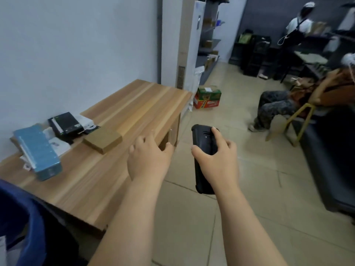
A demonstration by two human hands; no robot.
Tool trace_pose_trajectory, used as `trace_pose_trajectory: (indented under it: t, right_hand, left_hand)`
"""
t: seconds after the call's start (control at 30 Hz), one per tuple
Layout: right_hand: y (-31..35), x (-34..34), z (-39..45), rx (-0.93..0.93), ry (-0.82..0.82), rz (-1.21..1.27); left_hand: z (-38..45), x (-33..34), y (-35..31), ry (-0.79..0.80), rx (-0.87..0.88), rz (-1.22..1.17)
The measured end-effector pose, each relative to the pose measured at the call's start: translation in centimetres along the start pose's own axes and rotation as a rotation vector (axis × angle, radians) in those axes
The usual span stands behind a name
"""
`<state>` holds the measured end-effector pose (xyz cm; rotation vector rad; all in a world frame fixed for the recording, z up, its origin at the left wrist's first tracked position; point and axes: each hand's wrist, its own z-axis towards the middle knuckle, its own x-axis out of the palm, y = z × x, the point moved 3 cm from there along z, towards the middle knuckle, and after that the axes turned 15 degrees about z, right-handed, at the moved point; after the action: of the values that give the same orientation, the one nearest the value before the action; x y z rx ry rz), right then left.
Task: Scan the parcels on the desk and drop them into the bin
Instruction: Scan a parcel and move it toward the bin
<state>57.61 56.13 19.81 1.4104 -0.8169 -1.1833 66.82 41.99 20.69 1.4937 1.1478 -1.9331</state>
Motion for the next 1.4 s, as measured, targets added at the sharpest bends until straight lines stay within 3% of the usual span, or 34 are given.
trace_pose_trajectory:
  t: [0.27, 0.5, 0.87, 1.03, 1.4]
  right_hand:
    - [-3.2, -8.5, 11.2, 0.074, -0.142, -0.027]
    - [-4.2, -7.8, 22.0, 0.098, -0.202, -0.012]
    - [0.0, 2.4, 41.8, 0.003, -0.225, 0.04]
    - [-0.5, 7.4, 47.5, 0.05, -0.164, 0.062]
    - [1.8, 22.9, 62.4, -0.039, 0.234, 0.108]
  left_hand:
    - [5.4, 5.1, -12.5, 0.044, 0.076, 0.018]
    - [15.1, 7.5, -18.0, -0.004, 0.138, 0.023]
    - [37.1, 7.4, -22.4, -0.072, 0.175, 0.065]
    - [43.7, 8.1, -21.4, -0.075, 0.145, 0.067]
    - [57.8, 8.4, -15.6, -0.19, -0.26, 0.087]
